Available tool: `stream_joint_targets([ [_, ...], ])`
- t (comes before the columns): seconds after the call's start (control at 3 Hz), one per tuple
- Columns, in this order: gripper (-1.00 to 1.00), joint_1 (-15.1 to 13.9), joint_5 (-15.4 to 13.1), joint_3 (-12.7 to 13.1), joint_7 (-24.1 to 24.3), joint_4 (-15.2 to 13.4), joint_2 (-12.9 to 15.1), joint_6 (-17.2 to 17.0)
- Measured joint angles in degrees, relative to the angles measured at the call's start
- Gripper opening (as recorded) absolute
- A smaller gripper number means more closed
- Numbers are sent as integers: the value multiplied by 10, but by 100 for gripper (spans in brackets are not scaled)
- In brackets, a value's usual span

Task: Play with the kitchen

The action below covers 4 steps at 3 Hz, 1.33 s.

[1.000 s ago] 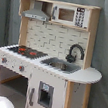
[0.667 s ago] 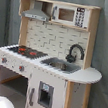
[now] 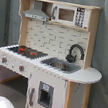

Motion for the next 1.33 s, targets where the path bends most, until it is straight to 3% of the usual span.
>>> stream_joint_targets([
  [1.33, 100, 45, 0, 32, 236, -72, 1, 0],
])
